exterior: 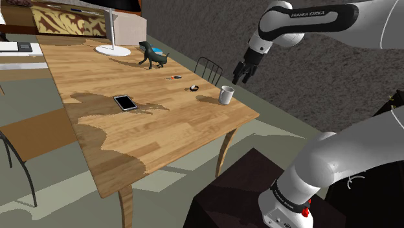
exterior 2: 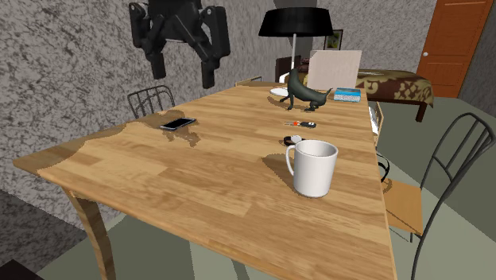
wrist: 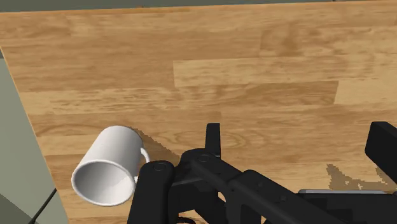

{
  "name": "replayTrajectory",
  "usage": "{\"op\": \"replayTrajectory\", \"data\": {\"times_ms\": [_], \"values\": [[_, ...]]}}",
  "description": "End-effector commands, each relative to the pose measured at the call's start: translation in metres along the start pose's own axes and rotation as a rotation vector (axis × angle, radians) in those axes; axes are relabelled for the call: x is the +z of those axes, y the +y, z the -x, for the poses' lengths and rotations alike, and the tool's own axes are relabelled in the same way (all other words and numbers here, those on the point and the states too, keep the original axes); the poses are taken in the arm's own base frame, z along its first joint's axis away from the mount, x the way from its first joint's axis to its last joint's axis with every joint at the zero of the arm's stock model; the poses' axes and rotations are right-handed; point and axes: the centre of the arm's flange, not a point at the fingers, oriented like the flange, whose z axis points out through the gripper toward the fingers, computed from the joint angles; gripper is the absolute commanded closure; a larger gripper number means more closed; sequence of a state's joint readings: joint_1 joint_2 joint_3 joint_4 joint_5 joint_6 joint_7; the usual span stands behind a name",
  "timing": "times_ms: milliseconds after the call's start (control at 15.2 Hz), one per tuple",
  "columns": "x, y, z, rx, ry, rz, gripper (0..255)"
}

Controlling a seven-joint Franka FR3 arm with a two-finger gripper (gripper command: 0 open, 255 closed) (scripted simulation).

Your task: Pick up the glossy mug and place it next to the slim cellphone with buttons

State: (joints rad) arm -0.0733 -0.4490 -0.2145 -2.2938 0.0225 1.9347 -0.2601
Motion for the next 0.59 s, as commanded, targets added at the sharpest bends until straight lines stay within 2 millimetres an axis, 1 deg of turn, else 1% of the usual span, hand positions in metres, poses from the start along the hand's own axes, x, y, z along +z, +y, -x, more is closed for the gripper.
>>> {"op": "replayTrajectory", "data": {"times_ms": [0, 528], "values": [[0.009, 0.019, -0.011, -0.010, -0.006, 0.003, 0], [0.054, 0.099, -0.064, -0.045, -0.029, 0.014, 0]]}}
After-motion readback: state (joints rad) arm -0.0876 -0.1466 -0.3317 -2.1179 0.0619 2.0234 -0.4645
